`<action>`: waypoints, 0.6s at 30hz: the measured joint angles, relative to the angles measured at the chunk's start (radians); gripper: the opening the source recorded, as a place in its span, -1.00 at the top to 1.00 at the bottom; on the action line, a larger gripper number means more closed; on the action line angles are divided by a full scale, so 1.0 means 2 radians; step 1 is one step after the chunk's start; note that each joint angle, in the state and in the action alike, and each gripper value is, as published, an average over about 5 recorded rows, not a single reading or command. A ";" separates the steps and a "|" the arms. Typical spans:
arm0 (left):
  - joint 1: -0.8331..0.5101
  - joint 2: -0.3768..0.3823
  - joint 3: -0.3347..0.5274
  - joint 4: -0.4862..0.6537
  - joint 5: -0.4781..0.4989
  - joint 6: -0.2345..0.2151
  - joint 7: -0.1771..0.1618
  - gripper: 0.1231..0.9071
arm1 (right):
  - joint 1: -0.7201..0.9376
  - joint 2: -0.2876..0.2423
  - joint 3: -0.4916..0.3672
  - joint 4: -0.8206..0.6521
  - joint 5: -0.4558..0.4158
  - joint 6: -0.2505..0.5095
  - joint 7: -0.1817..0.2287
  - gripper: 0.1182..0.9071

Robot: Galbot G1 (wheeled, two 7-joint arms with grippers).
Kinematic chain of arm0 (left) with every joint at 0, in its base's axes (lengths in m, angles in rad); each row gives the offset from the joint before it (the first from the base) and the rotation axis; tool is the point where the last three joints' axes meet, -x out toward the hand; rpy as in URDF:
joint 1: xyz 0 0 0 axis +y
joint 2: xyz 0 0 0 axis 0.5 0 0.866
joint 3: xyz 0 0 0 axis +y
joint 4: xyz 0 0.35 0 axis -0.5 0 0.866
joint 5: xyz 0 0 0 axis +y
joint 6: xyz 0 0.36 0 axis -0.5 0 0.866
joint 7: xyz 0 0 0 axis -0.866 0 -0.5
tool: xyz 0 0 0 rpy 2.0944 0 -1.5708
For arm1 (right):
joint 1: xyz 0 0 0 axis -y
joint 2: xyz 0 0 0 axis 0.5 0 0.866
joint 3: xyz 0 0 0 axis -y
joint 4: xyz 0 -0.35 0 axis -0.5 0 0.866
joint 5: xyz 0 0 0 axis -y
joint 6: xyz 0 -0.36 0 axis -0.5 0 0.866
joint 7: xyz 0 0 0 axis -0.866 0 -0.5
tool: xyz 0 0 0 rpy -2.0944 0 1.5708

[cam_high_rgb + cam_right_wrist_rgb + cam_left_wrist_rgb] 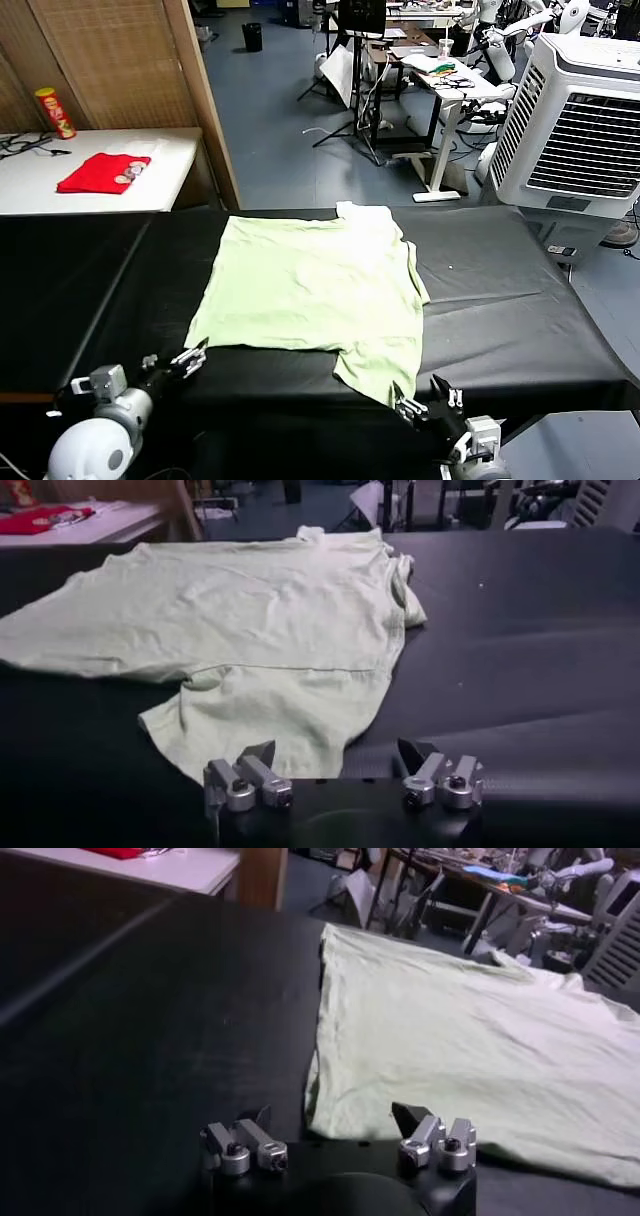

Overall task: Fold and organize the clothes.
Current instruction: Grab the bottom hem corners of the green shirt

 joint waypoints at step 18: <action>0.007 -0.009 0.010 0.000 0.017 -0.005 -0.001 0.68 | -0.006 0.009 -0.005 -0.001 -0.003 0.000 0.010 0.99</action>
